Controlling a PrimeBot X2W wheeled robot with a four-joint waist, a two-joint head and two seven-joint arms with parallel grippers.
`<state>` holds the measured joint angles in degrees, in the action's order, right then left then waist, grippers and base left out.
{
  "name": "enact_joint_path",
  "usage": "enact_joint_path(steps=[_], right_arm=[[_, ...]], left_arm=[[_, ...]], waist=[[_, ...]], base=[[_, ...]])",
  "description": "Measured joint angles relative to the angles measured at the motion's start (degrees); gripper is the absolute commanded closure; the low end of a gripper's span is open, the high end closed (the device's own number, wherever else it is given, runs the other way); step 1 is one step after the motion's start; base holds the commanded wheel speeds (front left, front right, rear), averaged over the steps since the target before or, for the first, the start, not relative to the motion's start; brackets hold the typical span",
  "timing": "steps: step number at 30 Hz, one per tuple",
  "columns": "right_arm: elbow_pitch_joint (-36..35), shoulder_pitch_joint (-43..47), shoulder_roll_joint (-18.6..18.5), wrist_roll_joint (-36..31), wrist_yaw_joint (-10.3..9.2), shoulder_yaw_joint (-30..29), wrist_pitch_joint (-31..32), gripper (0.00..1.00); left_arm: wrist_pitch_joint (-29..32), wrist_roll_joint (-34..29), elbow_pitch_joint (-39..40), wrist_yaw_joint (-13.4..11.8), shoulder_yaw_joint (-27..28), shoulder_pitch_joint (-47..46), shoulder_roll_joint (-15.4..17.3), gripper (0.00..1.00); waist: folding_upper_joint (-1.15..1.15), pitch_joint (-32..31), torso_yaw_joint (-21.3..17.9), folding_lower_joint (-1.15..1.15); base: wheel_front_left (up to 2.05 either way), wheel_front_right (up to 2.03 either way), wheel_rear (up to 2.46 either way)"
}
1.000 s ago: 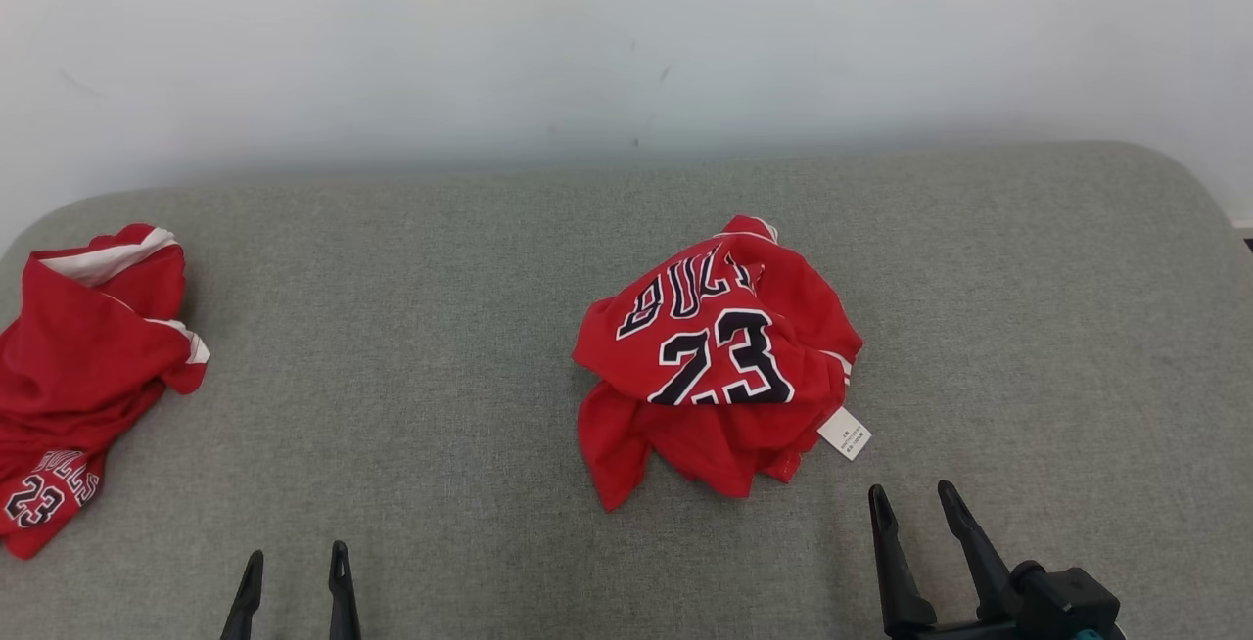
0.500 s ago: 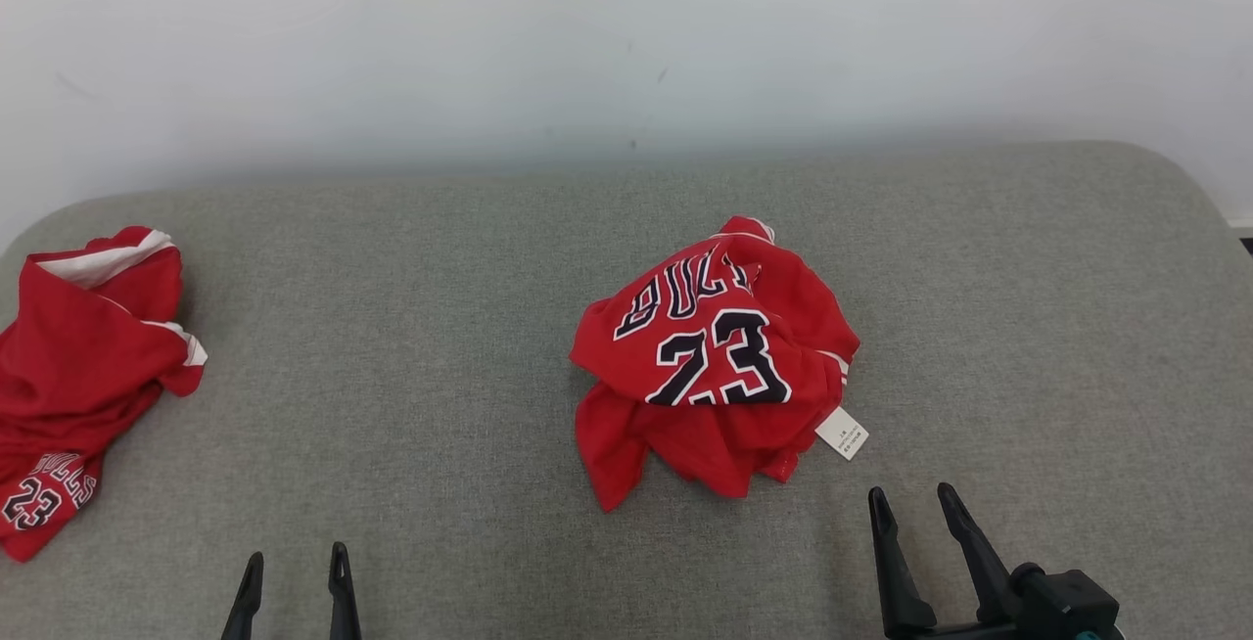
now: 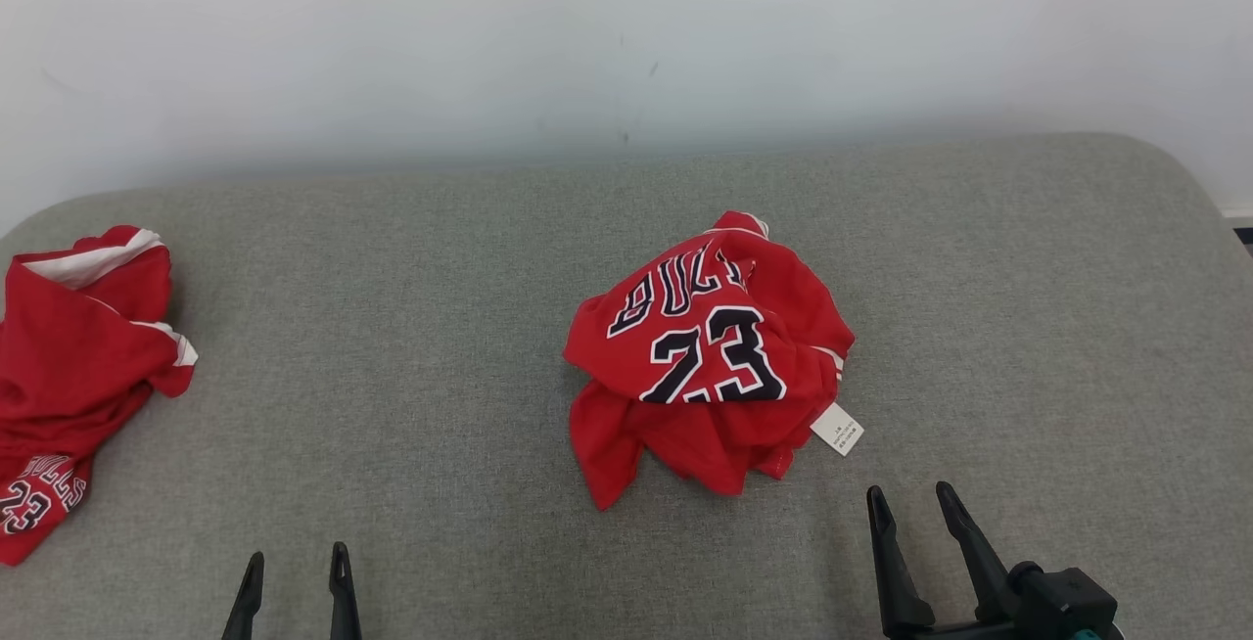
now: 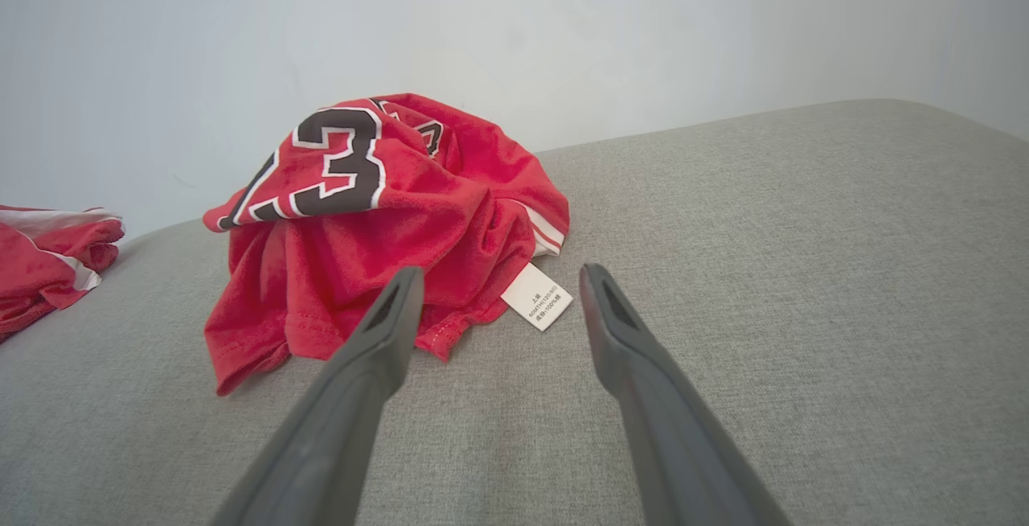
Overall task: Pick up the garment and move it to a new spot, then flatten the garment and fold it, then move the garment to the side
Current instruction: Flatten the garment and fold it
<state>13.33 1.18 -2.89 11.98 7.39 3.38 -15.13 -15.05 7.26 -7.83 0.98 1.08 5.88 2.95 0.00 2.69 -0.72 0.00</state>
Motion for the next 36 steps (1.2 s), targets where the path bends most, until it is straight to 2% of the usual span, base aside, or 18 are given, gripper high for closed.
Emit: enact_joint_path(steps=[10,15,23,36], right_arm=[[0.0,-0.1,0.0,0.0,0.0,0.0,0.0,0.0],[0.0,-1.0,0.0,0.2,0.0,0.4,0.0,0.0],[-0.1,-2.4,0.0,1.3,0.0,0.8,0.0,0.0],[-0.4,-5.0,0.0,3.1,0.0,0.7,0.0,0.0]], left_arm=[[0.0,0.3,-0.1,0.0,-0.2,-0.2,0.0,0.0],[0.0,0.3,0.0,0.9,-1.8,-1.3,0.0,0.0],[0.0,0.3,-1.1,3.6,-7.2,-5.9,0.0,0.0],[0.0,2.5,-8.5,6.0,-20.7,-13.8,-0.1,0.0]], waist=[[0.0,0.3,-0.2,0.0],[0.0,0.9,-1.0,0.0],[0.0,2.5,-3.6,0.0],[0.0,6.8,-10.3,0.0]], base=[[0.0,0.0,0.0],[0.0,0.0,0.0],[0.0,0.0,0.0],[0.0,0.0,0.0]])
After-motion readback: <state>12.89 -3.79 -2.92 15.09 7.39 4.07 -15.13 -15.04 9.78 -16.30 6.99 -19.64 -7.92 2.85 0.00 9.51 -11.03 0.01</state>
